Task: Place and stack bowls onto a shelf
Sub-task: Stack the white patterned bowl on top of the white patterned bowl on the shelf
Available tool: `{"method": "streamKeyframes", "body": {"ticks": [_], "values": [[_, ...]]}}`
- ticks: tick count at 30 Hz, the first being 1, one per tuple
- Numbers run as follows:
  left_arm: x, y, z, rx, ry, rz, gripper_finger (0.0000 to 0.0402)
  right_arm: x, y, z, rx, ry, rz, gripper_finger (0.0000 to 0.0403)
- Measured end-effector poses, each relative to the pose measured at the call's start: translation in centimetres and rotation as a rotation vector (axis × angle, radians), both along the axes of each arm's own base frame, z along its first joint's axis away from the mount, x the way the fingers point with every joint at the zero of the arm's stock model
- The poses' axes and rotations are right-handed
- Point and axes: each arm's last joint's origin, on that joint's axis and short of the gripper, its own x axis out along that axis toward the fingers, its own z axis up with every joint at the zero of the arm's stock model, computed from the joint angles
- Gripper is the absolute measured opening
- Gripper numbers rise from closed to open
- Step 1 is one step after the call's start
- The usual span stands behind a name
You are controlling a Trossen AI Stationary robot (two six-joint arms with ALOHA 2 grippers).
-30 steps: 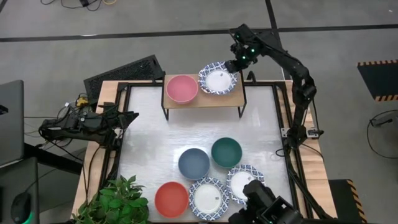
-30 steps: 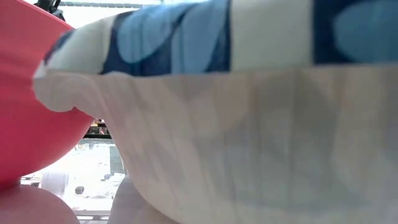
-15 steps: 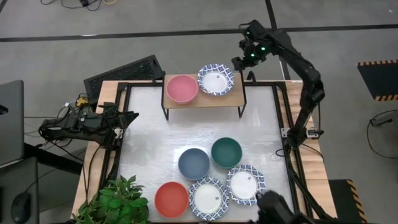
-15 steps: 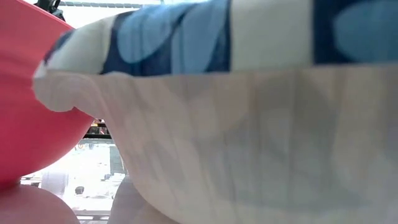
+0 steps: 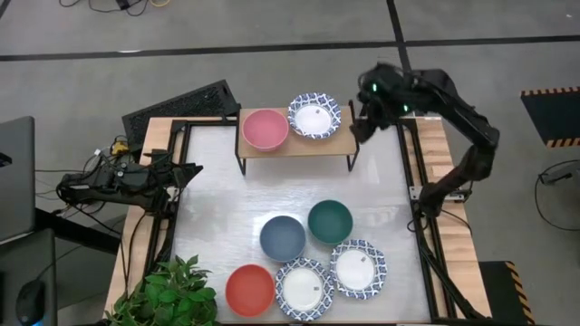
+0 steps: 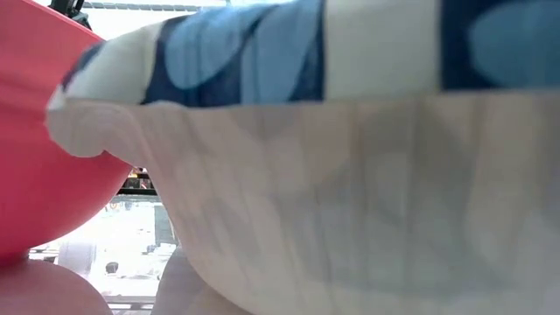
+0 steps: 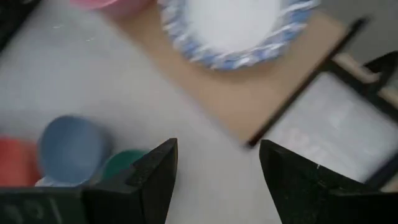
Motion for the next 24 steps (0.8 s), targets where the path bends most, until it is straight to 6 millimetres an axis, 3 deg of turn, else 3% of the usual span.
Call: {"method": "streamKeyframes", "body": {"ticks": [8,12,16,24], "values": [[0.0,0.0,0.0,-0.001,0.0,0.0,0.0302,0.4,8.7,1.2,0.01,-0.078,-0.011,0.0255],[0.0,0.0,0.0,-0.001,0.0,0.001,0.0302,0.6,12.7,0.3,0.047,-0.081,-0.059,0.0255],[0.0,0.0,0.0,-0.002,-0.001,0.0,0.0302,0.8,16.0,-2.7,0.101,0.008,-0.116,0.0255],[0.0,0.0,0.0,0.0,0.001,0.0,0.0302,-0.9,20.2,-11.9,0.198,0.362,-0.303,0.0255]]}}
